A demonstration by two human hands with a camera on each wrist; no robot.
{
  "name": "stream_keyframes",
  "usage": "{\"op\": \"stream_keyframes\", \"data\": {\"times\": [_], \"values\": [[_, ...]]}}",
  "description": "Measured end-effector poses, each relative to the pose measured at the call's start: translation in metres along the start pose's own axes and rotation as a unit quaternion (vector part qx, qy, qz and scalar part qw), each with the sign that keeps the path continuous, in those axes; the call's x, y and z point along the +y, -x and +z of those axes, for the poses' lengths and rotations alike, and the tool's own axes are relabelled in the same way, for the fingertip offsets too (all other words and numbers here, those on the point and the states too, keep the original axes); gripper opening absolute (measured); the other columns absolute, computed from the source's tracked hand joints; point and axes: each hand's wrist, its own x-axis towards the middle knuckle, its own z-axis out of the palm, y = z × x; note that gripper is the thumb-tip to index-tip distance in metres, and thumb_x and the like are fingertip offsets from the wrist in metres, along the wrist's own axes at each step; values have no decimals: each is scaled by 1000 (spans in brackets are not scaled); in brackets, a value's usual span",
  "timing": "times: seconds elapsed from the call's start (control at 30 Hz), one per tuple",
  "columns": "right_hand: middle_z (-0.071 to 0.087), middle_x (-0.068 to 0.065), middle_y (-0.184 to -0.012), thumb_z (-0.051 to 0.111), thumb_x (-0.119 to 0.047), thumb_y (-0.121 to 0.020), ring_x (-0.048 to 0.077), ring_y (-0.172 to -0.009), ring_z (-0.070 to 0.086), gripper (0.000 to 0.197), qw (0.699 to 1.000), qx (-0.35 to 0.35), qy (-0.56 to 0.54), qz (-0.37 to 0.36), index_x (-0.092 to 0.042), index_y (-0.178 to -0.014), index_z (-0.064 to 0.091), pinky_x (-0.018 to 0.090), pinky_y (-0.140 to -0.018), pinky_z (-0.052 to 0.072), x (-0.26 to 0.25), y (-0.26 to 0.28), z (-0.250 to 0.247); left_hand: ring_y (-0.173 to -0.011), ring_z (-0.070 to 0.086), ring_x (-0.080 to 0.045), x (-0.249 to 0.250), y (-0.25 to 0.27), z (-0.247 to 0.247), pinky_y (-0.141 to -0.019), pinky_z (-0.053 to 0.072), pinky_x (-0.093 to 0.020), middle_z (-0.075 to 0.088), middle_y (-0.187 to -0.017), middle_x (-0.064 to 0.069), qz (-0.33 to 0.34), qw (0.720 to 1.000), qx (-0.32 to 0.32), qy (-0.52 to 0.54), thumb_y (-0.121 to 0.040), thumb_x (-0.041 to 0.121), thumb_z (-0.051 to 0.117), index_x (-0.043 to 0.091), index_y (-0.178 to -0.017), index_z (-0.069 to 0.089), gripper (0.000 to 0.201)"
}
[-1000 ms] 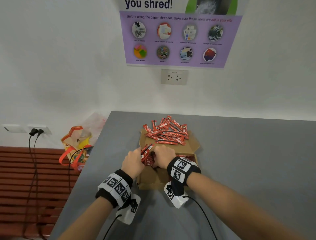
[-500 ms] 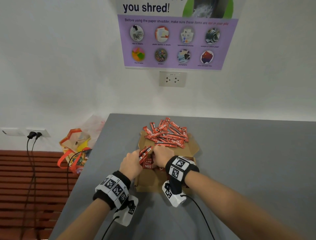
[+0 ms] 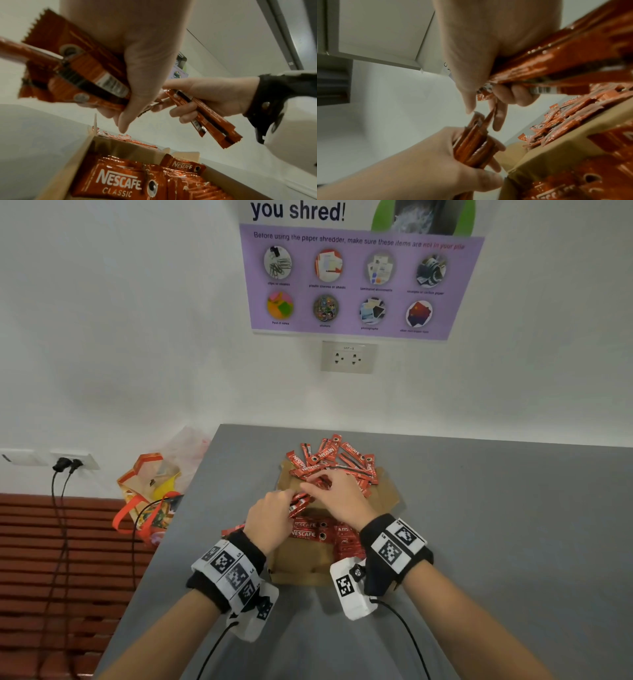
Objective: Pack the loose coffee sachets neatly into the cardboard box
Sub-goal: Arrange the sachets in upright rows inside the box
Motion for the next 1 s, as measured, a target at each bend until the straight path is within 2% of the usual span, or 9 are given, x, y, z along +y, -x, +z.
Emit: {"op": "stream_keyframes", "data": {"times": [0.13, 0.2, 0.3, 0.43, 0.53, 0.63, 0.77, 0.9, 1.0], "values": [[59, -3, -73, 65, -18, -86, 5, -65, 49, 10, 997, 44, -54, 14, -9, -82, 69, 13, -63, 39, 7, 0, -5, -89, 65, -23, 2, 0, 1, -77, 55, -37, 67, -102, -5, 3, 999, -7, 38, -85, 11, 61, 16, -118, 55, 34], [56, -4, -71, 66, -14, -85, 2, -61, 45, 4, 997, 44, -60, 20, -11, -85, 69, 6, -56, 37, 9, 4, -9, -89, 65, -22, 0, 0, -1, -78, 55, -37, 67, -103, -5, 2, 999, 1, 51, -86, 16, 63, 16, -116, 55, 32], [58, -3, -71, 70, -14, -82, 0, -60, 47, 12, 994, 83, -69, 26, -14, -94, 70, 4, -55, 39, 12, 8, -19, -84, 64, -22, -4, 1, -10, -74, 54, -34, 67, -96, -5, -33, 995, 13, 94, -87, 15, 60, 11, -104, 58, 17], [66, -6, -79, 75, -9, -76, -5, -69, 55, 19, 994, 86, -61, 15, -12, -94, 72, -2, -61, 40, 13, 16, -31, -67, 57, -14, -8, 0, -26, -59, 42, -21, 60, -73, 1, -113, 969, 83, 204, -87, 16, 63, 9, -84, 56, 10], [70, -7, -81, 76, -13, -75, -6, -75, 57, 8, 990, 139, -23, -25, -15, -83, 75, 2, -71, 40, 17, 17, -26, -58, 59, -11, 1, 1, -31, -52, 44, -15, 69, -75, -6, -120, 948, 69, 287, -86, 17, 64, 3, -86, 61, 14], [67, -13, -77, 76, -12, -75, -1, -77, 61, 7, 978, 187, -47, -79, -18, -78, 76, 12, -76, 44, 19, 20, -21, -53, 59, -8, 9, 1, -29, -59, 49, -18, 71, -74, -2, -119, 936, 46, 328, -90, 23, 59, 3, -86, 64, 21], [65, -12, -85, 77, -10, -72, 2, -85, 60, 9, 972, 139, -86, -169, -19, -76, 74, 12, -77, 46, 25, 25, -17, -51, 60, -8, 13, 0, -30, -64, 52, -28, 67, -67, -3, -133, 898, 40, 418, -90, 24, 60, 8, -76, 65, 21], [63, -11, -84, 78, -13, -71, 5, -79, 57, 6, 978, 55, -87, -181, -17, -72, 74, 14, -72, 44, 35, 27, -11, -55, 60, -11, 15, 0, -32, -61, 50, -25, 68, -72, -6, -132, 876, 92, 455, -84, 21, 68, 7, -81, 68, 14], [63, -11, -83, 79, -9, -71, 5, -77, 59, 4, 975, 29, -85, -203, -10, -71, 75, 12, -69, 45, 35, 31, -7, -63, 62, -9, 16, -1, -33, -65, 50, -22, 66, -72, 0, -132, 855, 137, 482, -82, 18, 70, 15, -81, 68, 4]]}}
